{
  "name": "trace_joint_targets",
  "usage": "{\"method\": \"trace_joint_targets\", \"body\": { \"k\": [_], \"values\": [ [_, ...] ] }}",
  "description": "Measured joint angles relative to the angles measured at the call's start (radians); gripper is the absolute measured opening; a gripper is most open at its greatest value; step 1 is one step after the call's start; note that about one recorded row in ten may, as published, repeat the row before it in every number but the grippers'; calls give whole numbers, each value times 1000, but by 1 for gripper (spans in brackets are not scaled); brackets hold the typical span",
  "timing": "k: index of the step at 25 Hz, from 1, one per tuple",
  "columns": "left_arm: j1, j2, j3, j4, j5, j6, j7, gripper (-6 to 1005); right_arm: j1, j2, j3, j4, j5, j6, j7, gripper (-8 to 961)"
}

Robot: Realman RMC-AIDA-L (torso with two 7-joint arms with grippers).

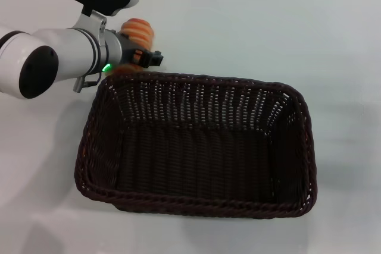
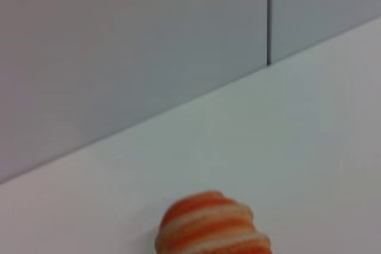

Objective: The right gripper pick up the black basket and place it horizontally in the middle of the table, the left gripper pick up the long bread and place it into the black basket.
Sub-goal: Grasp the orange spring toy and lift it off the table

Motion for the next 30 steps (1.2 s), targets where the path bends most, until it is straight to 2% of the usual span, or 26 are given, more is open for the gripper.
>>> {"method": "trace_joint_targets", "body": {
  "k": [9, 22, 30],
  "values": [
    [17, 1, -34, -43, 5, -27, -4, 819, 10, -1, -1, 4, 0, 0, 1, 845],
    [20, -1, -18, -62, 8, -32, 4, 425, 10, -4, 0, 8, -5, -8, 1, 843],
    [30, 0, -27, -65, 11, -21, 8, 669, 13, -4, -1, 8, -5, -8, 1, 841]
  ]
}}
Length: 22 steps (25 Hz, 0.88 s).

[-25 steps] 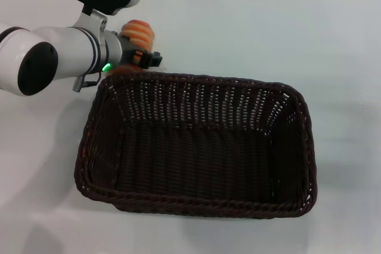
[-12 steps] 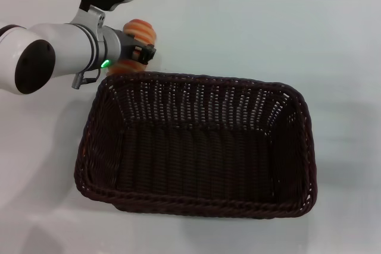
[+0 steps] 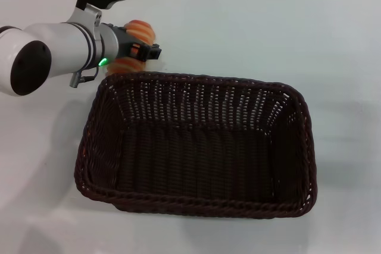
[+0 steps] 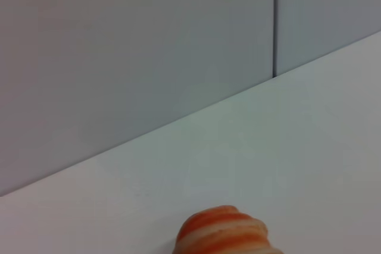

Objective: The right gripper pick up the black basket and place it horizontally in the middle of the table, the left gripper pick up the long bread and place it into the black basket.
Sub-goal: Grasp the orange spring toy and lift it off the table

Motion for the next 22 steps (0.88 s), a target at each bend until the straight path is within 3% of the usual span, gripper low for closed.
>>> {"method": "trace_joint_targets", "body": {
  "k": [6, 9, 14, 20, 22],
  "values": [
    [-7, 0, -7, 29, 2, 10, -1, 797, 7, 0, -1, 1, -1, -2, -4, 840],
    [-45, 0, -26, 105, -3, 11, -2, 856, 9, 0, -1, 1, -1, -3, -6, 840],
    [-61, -2, -19, 125, -1, -3, -2, 842, 11, 0, 2, 1, -2, -3, -8, 841],
    [-47, 0, 9, 63, 29, -41, 24, 826, 11, 0, 5, 0, -3, -3, -9, 841],
    [-38, -1, 9, 46, 40, -36, 22, 777, 11, 0, 6, 1, -3, -3, -9, 842]
  ]
}}
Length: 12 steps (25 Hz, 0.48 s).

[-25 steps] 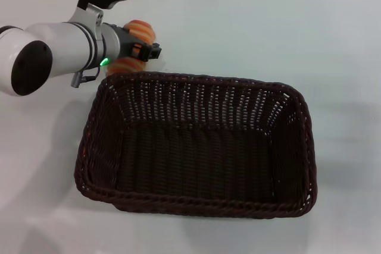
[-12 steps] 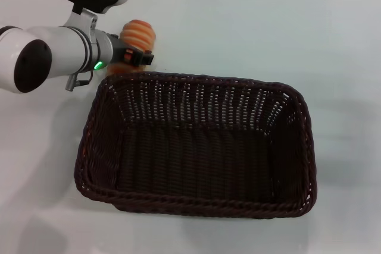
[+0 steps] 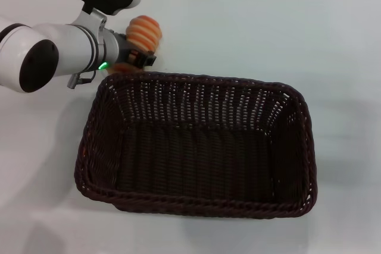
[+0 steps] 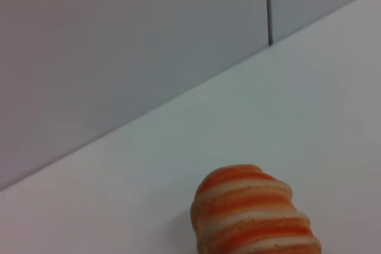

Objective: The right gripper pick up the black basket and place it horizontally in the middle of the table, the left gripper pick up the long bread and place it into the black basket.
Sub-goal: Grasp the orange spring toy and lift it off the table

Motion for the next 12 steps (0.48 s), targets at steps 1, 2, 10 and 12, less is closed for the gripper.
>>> {"method": "trace_joint_targets", "body": {
  "k": [1, 2, 10, 12],
  "values": [
    [7, 0, 0, -14, 5, 1, -1, 753, 0, 0, 0, 0, 0, 0, 0, 842],
    [7, 0, 0, -16, 5, 0, -1, 729, 0, 0, 1, 0, 0, 0, 0, 841],
    [45, 5, 3, -165, 2, -75, 55, 664, 0, 0, 6, 0, 0, 0, -1, 841],
    [113, 6, 1, -360, -17, -144, 139, 656, 0, 0, 6, 0, 0, 0, -1, 841]
  ]
}}
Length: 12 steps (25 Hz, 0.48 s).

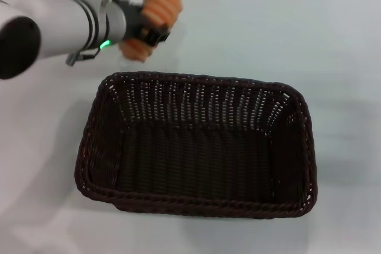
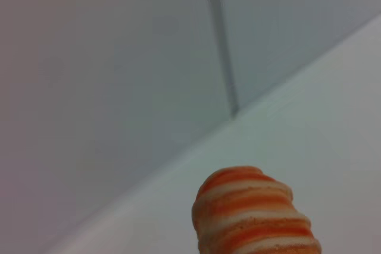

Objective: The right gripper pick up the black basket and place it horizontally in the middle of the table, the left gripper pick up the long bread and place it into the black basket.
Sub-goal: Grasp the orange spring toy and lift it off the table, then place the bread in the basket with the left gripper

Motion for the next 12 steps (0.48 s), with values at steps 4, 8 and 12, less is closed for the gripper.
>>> {"method": "trace_joint_targets", "body": {
  "k": [4, 8, 12],
  "values": [
    [36, 0, 0, -99, -31, -40, 58, 640, 7, 0, 0, 8, 2, 0, 2, 842],
    [152, 2, -18, -439, -299, -314, 367, 624, 11, 0, 0, 16, 4, 0, 6, 841],
    [189, 1, -57, -498, -451, -509, 540, 583, 13, -1, 0, 17, 5, 0, 8, 841]
  ]
}}
